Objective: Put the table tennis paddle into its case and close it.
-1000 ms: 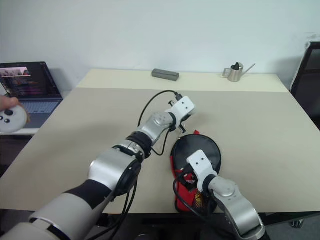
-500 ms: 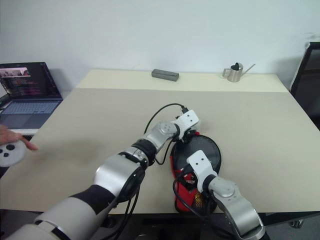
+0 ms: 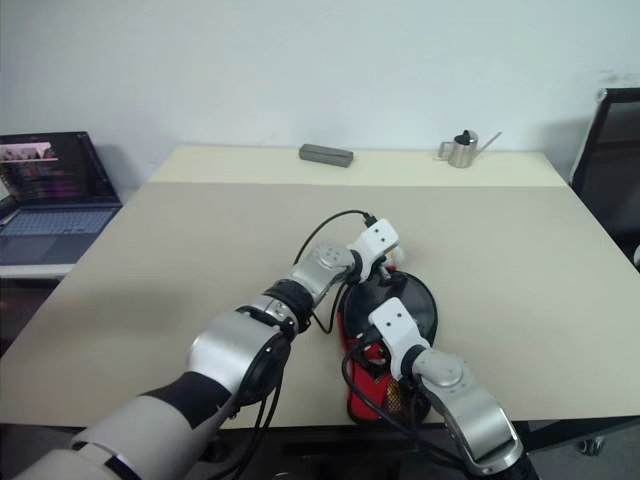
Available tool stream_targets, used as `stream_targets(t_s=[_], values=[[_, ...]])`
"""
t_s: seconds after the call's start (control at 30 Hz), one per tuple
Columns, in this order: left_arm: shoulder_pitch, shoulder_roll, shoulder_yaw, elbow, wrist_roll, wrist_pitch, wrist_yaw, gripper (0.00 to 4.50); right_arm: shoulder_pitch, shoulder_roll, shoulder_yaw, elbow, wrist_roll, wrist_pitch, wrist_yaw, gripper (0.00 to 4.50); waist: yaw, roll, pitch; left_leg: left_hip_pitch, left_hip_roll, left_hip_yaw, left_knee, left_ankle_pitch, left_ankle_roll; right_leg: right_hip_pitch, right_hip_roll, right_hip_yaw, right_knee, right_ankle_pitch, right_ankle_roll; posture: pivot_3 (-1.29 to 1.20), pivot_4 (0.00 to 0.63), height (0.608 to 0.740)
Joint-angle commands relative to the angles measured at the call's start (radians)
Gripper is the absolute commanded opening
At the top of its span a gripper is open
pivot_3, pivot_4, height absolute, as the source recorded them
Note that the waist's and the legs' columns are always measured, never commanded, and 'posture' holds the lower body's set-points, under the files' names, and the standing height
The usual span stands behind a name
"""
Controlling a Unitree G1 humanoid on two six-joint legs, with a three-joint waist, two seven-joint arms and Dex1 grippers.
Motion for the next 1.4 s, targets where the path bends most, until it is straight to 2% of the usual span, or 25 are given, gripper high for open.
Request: stream_targets(t_s=[0.03,0.27,0.33,0.47,0.6,0.8,0.93,1.1,1.27,1.4], values=[[-0.045,0.048,0.041,-0.031,-0.045,-0.035,-0.032,4.45,0.015,-0.01,0.023,0.133,0.004,0.035,0.017,4.5,-0.002,0.0,0.0,0.003,0.001,0.0,-0.001,0.0,0.0,0.002,0.0,0.0,0.0,0.0,0.0,0.0,0.15,0.74],[-0.062,0.232,0.083,-0.058,-0.089,-0.067,-0.075,4.45,-0.047,-0.021,-0.008,0.226,0.007,-0.022,0.053,4.5,-0.005,0.0,0.0,0.005,0.004,0.0,-0.001,0.0,0.0,0.003,0.003,-0.001,0.0,0.0,0.001,0.0,0.15,0.74],[-0.052,0.278,0.1,-0.068,-0.114,-0.063,-0.131,4.45,-0.06,-0.026,-0.018,0.25,0.009,-0.037,0.064,4.5,-0.003,0.0,0.0,0.005,0.003,0.0,-0.001,0.0,0.0,0.003,0.003,-0.001,0.0,0.0,0.001,0.0,0.15,0.74],[0.015,0.384,0.167,-0.138,-0.235,-0.02,-0.41,4.45,-0.087,-0.043,-0.053,0.285,0.019,-0.063,0.094,4.5,0.001,0.0,0.0,0.004,0.003,0.0,-0.001,0.0,0.0,0.002,0.003,-0.001,-0.001,0.0,0.001,0.0,0.15,0.74],[0.185,0.46,0.197,-0.391,-0.362,0.09,-0.611,4.45,-0.115,-0.076,-0.09,0.309,0.034,-0.086,0.124,4.5,0.0,0.002,0.001,0.005,0.01,0.0,-0.002,0.0,0.0,0.002,0.003,0.0,-0.001,0.001,0.0,0.0,0.15,0.74],[0.595,0.509,0.195,-1.074,-0.538,0.437,-0.593,4.45,-0.141,-0.143,-0.153,0.373,0.07,-0.168,0.199,4.5,0.013,0.003,0.002,0.002,0.011,0.0,-0.003,0.0,-0.001,0.002,0.002,0.0,-0.005,0.002,-0.003,0.0,0.15,0.74],[0.763,0.527,0.174,-1.34,-0.593,0.542,-0.546,4.45,-0.138,-0.186,-0.18,0.373,0.099,-0.208,0.27,4.5,0.02,0.003,0.002,0.002,0.011,0.0,-0.008,0.0,-0.001,0.002,0.003,-0.001,-0.012,0.004,-0.008,0.0,0.15,0.74],[0.822,0.539,0.155,-1.479,-0.646,0.608,-0.505,4.45,-0.131,-0.235,-0.217,0.339,0.153,-0.226,0.351,4.5,0.022,0.004,0.002,0.002,0.012,0.001,-0.012,0.0,-0.001,0.002,0.003,-0.001,-0.016,0.003,-0.008,0.0,0.15,0.74],[0.806,0.577,0.11,-1.496,-0.639,0.57,-0.509,4.45,-0.126,-0.297,-0.288,0.273,0.219,-0.244,0.421,4.5,0.029,0.007,0.005,0.001,0.012,0.002,-0.013,-0.001,-0.001,0.001,0.003,-0.001,-0.016,0.002,-0.009,0.0,0.15,0.74],[0.791,0.57,0.057,-1.502,-0.628,0.535,-0.497,4.45,-0.105,-0.359,-0.374,0.211,0.301,-0.231,0.479,4.5,0.032,0.01,0.009,-0.001,0.012,0.002,-0.013,-0.001,-0.002,0.0,0.003,-0.001,-0.016,0.001,-0.011,0.0,0.15,0.74]])
